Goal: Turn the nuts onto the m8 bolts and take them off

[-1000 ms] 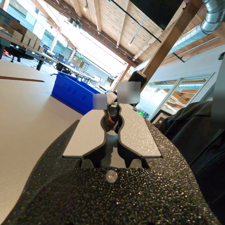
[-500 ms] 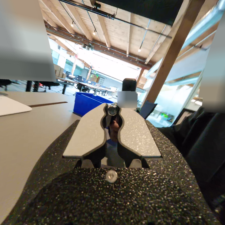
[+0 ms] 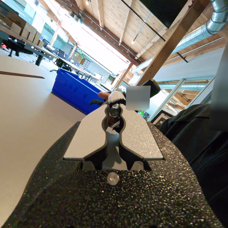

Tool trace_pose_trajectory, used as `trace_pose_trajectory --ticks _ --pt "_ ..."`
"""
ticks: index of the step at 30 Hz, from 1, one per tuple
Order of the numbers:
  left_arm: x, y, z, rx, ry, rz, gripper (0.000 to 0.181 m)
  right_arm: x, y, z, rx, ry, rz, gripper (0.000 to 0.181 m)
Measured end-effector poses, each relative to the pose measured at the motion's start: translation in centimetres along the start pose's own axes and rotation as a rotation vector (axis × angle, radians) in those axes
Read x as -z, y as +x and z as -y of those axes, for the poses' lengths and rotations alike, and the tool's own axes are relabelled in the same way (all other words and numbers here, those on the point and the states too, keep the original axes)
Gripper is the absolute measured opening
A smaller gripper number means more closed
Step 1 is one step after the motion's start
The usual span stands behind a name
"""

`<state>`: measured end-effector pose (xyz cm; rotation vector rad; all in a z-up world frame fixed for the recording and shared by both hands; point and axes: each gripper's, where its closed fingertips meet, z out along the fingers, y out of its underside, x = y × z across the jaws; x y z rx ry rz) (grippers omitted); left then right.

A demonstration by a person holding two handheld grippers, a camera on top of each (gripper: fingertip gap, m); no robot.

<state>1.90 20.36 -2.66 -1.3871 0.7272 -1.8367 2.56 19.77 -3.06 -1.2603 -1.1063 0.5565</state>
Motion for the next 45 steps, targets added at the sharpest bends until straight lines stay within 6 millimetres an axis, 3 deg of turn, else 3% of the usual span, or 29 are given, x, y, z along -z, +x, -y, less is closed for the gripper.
trace_pose_trajectory --ticks 5,7,11,13,16,21,24,31,36,41,43,45 --pt "-0.2 -0.1 -0.5 -0.128 -0.043 0.051 0.013 -0.4 0.1 -0.4 -0.106 -0.022 0.004 0.016" --pt "-0.1 -0.2 -0.4 -0.274 -0.062 0.094 0.013 -0.6 0.0 -0.5 -0.288 -0.010 0.058 0.015" --pt "0.2 -0.1 -0.4 -0.654 -0.106 0.201 0.013 -0.9 -0.2 -0.6 -0.836 0.048 0.237 0.016" --pt "0.2 0.0 0.0 -0.676 -0.081 0.215 0.013 -0.8 -0.1 -0.4 -0.976 0.098 0.308 0.023" --pt "0.4 0.4 0.9 -0.525 0.003 0.165 0.013 -0.3 0.5 0.1 -0.895 0.150 0.284 0.036" --pt "0.8 0.2 1.5 -0.226 0.046 0.069 0.013 0.3 0.7 0.0 -0.465 0.067 0.149 0.037" --pt "0.6 0.1 0.8 -0.119 0.013 0.033 0.013 0.4 0.4 -0.2 -0.254 0.019 0.089 0.035" --pt "-0.1 0.2 -0.8 -0.011 -0.054 -0.015 0.013 0.2 -0.5 -0.1 -0.091 -0.003 0.070 0.023" --pt "-0.2 0.3 -0.6 -0.098 -0.043 0.003 0.013 -0.2 -0.8 -0.1 -0.238 -0.021 0.116 0.014" --pt "-0.1 0.5 -0.5 -0.518 -0.073 0.128 0.013 -0.3 -0.4 0.3 -0.819 0.048 0.288 0.014" --pt "-0.2 0.5 -0.1 -0.524 -0.042 0.149 0.013 -0.3 0.1 0.3 -0.916 0.100 0.309 0.022" --pt "0.0 0.8 0.7 -0.425 0.023 0.113 0.013 -0.1 0.8 0.3 -0.851 0.134 0.260 0.034"
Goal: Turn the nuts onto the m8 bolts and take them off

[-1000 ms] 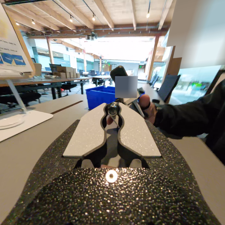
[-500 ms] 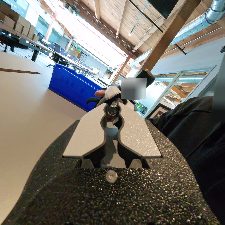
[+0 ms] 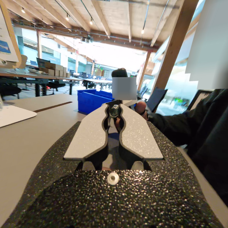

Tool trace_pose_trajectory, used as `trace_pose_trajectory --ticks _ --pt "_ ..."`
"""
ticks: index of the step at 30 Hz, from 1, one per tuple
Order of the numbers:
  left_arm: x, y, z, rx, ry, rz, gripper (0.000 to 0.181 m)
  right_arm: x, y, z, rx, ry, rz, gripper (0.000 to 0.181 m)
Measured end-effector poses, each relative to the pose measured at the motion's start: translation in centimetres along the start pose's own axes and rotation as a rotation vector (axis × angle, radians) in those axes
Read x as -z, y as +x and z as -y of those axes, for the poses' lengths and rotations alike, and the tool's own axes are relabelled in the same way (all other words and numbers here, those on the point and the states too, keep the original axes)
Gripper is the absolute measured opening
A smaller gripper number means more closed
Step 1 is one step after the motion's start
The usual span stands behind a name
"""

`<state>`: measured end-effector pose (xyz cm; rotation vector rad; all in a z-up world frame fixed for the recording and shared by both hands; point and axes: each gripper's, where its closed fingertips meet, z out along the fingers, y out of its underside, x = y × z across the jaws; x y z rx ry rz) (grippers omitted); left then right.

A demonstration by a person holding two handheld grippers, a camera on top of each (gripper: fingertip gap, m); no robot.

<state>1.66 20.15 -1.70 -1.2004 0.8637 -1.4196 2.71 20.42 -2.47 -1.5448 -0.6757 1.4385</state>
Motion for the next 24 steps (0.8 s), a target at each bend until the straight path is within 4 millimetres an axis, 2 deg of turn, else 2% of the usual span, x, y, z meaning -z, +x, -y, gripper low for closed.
trace_pose_trajectory --ticks 3,7,12,14,18,22,24 --pt "0.5 -0.9 0.7 0.157 0.053 -0.012 0.013 0.3 -0.1 0.1 0.242 -0.036 -0.073 0.037" --pt "0.5 -1.1 0.4 0.287 0.049 -0.045 0.013 0.3 0.0 -0.5 0.524 -0.112 -0.177 0.038" --pt "0.0 -0.6 -0.6 0.348 -0.001 -0.075 0.013 -0.1 -0.3 -1.0 0.654 -0.136 -0.206 0.031" --pt "-0.1 -0.6 -1.0 0.351 -0.021 -0.076 0.013 -0.1 -0.3 -0.9 0.660 -0.130 -0.218 0.018" --pt "-0.1 -0.7 -1.1 0.255 -0.044 -0.040 0.013 -0.2 0.2 -1.1 0.529 -0.150 -0.213 0.014" --pt "0.0 -0.5 -1.1 -0.026 -0.083 0.016 0.013 -0.4 0.1 -1.1 0.092 -0.102 -0.074 0.014" --pt "0.0 -0.3 -0.8 -0.067 -0.067 0.033 0.013 -0.3 -0.1 -0.7 -0.016 -0.057 -0.011 0.016"
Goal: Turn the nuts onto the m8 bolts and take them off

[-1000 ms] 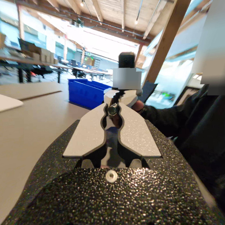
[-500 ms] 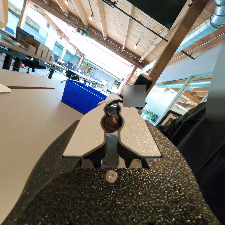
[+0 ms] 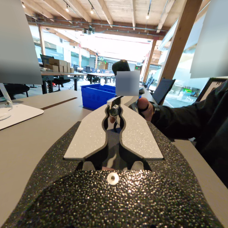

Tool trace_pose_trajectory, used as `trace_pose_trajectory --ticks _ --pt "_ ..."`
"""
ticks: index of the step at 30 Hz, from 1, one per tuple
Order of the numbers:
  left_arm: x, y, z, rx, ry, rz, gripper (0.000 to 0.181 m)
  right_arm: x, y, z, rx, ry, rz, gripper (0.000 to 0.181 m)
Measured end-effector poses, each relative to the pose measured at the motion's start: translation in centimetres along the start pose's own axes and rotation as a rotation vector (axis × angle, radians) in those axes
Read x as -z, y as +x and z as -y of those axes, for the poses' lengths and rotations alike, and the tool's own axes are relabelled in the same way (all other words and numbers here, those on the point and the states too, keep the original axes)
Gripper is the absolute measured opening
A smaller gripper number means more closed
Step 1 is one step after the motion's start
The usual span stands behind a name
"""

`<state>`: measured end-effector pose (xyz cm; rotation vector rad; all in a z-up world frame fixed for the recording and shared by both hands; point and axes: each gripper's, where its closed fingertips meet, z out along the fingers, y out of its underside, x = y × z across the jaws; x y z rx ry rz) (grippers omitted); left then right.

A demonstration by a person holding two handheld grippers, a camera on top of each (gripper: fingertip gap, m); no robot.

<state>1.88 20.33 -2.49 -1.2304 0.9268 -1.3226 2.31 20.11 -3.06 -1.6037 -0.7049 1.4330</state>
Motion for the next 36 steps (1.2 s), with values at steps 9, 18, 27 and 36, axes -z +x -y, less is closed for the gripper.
trace_pose_trajectory --ticks 9,18,27,36 --pt "0.5 -0.7 0.9 0.312 0.096 -0.077 0.013 0.4 0.4 0.3 0.503 -0.043 -0.206 0.040" --pt "-0.3 0.0 -0.3 0.396 0.036 -0.123 0.013 0.1 0.1 -0.3 0.723 -0.091 -0.266 0.017" --pt "-0.2 0.4 -0.5 -0.066 -0.020 -0.002 0.013 0.0 -0.3 -0.6 -0.077 -0.037 0.055 0.014" --pt "0.4 -0.8 1.1 0.283 0.140 -0.043 0.013 0.3 0.2 -0.2 0.357 -0.057 -0.119 0.041"
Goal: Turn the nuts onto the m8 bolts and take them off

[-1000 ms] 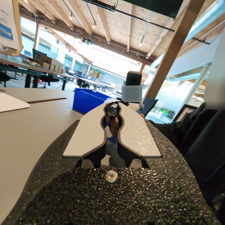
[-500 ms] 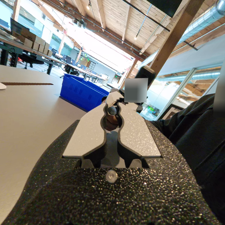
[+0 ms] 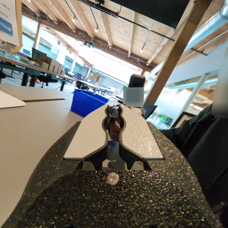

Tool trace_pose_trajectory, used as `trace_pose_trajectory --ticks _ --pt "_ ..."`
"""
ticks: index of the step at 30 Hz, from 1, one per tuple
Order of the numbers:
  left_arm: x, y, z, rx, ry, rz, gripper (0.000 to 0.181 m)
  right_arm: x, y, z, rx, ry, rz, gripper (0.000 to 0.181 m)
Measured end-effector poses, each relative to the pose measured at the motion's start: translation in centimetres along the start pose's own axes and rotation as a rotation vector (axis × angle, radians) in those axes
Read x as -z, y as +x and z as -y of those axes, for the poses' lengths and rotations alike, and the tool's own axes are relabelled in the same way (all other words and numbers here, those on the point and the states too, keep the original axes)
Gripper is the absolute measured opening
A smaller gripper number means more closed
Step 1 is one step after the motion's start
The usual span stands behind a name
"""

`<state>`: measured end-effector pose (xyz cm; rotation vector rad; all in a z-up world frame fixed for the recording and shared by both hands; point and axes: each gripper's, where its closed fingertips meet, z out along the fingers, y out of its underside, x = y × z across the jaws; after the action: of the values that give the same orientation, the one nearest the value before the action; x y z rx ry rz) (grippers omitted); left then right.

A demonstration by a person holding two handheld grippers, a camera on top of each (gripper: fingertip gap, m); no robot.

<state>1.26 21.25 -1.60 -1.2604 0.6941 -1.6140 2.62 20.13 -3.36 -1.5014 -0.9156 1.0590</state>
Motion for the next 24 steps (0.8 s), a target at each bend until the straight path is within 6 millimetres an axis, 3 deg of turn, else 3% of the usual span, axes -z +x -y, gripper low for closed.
trace_pose_trajectory --ticks 4,10,13,19,21,24 --pt "-0.2 -0.1 -0.5 0.101 -0.011 -0.024 0.013 -0.2 0.1 -0.2 0.223 -0.039 -0.102 0.039" --pt "-0.4 0.0 -1.2 0.128 -0.051 -0.038 0.013 -0.3 0.1 0.0 0.279 -0.028 -0.142 0.015" --pt "-0.5 0.1 -1.2 0.090 -0.055 -0.029 0.013 -0.3 0.0 -0.1 0.162 -0.029 -0.092 0.014" --pt "-0.6 0.1 -1.4 -0.185 -0.108 0.065 0.013 -0.2 0.0 0.0 -0.508 0.050 0.179 0.014" --pt "-0.6 0.1 -1.0 -0.158 -0.072 0.069 0.013 -0.2 0.1 0.2 -0.512 0.080 0.185 0.020" --pt "-0.3 0.1 -0.2 -0.051 -0.011 0.035 0.013 0.0 0.2 0.4 -0.355 0.067 0.121 0.037"
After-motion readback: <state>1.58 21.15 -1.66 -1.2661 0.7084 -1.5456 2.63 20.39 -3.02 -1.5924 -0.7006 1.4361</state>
